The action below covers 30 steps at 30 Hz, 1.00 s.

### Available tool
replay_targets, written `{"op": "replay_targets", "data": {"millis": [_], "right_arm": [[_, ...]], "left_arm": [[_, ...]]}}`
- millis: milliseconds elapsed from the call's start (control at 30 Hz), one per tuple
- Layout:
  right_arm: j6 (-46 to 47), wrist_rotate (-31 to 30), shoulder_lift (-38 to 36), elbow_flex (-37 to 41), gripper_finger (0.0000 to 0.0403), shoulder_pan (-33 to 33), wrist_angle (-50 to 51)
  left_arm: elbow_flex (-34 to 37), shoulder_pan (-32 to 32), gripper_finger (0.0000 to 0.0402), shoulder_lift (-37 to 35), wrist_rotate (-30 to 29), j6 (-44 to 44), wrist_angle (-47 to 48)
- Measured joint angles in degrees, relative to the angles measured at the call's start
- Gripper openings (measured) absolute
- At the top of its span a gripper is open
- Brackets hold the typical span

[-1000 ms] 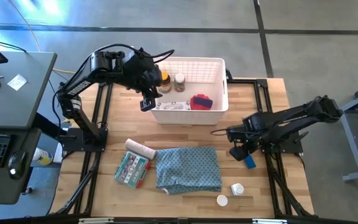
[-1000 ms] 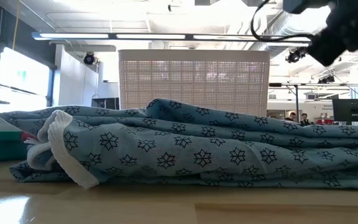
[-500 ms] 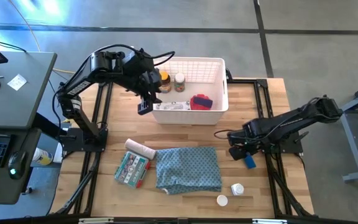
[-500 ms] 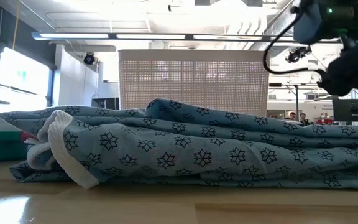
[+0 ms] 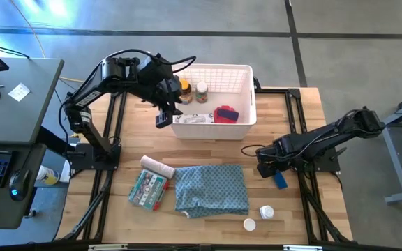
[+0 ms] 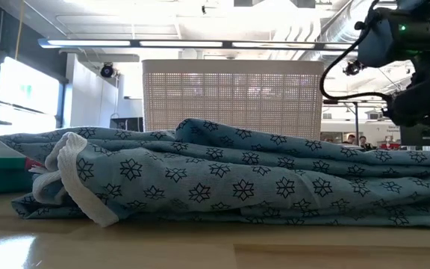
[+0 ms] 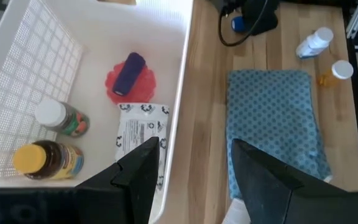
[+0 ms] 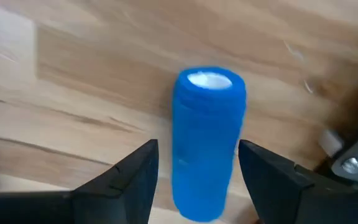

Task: Pick & place medical supplies in basket/bin
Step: Put the blue bandage into the white bin

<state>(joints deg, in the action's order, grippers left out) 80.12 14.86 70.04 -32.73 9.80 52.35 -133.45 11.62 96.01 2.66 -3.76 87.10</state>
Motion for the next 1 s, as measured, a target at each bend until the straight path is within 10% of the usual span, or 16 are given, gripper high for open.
{"op": "replay_targets", "data": {"millis": [1000], "right_arm": [[-5.66,3.67,-0.5,3.65,0.0095,0.0,-12.27]], "left_arm": [[0.0,0.0,0.0234,-0.02,-3.2,11.5,-9.95]]}}
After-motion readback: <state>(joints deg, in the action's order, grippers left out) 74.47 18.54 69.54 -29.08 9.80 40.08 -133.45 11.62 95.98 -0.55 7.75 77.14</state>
